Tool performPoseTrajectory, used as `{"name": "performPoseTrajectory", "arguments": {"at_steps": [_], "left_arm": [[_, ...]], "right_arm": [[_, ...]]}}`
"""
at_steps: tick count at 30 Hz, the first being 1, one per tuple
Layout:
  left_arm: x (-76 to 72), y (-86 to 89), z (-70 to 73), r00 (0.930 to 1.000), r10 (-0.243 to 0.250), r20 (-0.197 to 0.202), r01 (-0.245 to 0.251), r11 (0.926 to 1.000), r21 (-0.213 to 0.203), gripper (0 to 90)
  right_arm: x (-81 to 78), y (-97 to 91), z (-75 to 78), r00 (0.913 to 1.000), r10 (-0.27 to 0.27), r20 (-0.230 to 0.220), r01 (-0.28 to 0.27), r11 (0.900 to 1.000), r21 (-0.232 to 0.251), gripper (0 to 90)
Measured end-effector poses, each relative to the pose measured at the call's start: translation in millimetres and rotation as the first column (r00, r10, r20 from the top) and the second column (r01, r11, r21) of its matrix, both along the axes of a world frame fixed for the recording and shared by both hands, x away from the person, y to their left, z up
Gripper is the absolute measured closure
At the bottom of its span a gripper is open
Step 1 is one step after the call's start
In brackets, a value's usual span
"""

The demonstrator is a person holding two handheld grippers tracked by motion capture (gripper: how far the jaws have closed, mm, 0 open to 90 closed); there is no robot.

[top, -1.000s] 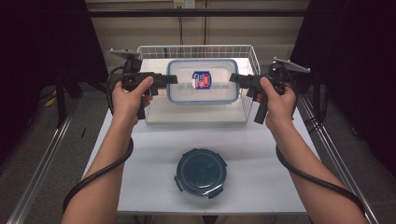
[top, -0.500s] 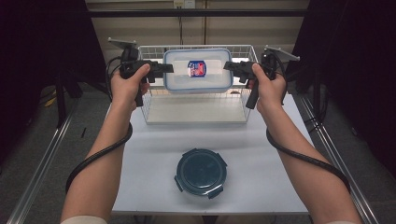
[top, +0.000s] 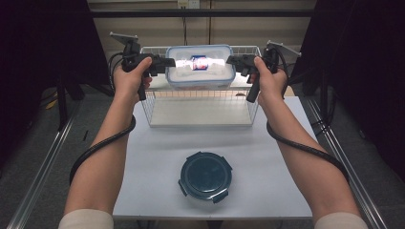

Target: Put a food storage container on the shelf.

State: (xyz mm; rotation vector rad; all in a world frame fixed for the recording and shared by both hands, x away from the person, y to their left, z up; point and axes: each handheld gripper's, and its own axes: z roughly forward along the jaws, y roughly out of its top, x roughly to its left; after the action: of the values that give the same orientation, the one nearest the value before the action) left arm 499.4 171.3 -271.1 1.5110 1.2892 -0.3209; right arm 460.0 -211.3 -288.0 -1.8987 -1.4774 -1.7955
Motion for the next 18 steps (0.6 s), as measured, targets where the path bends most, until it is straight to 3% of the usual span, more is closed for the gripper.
{"name": "performPoseTrajectory", "arguments": {"at_steps": [7,18], "left_arm": [[9.4,0.3,-3.7,0.9998,0.014,-0.015,-0.014,0.9997,-0.02,49.8],[25.1,-6.7,-2.7,0.9995,0.031,-0.009,-0.031,0.9994,-0.016,49.5]], "right_arm": [[8.6,0.3,-1.3,0.9999,-0.008,-0.009,0.008,1.0,-0.004,53.6],[24.5,1.2,-1.3,0.9978,-0.065,-0.014,0.065,0.9979,-0.002,52.3]]}}
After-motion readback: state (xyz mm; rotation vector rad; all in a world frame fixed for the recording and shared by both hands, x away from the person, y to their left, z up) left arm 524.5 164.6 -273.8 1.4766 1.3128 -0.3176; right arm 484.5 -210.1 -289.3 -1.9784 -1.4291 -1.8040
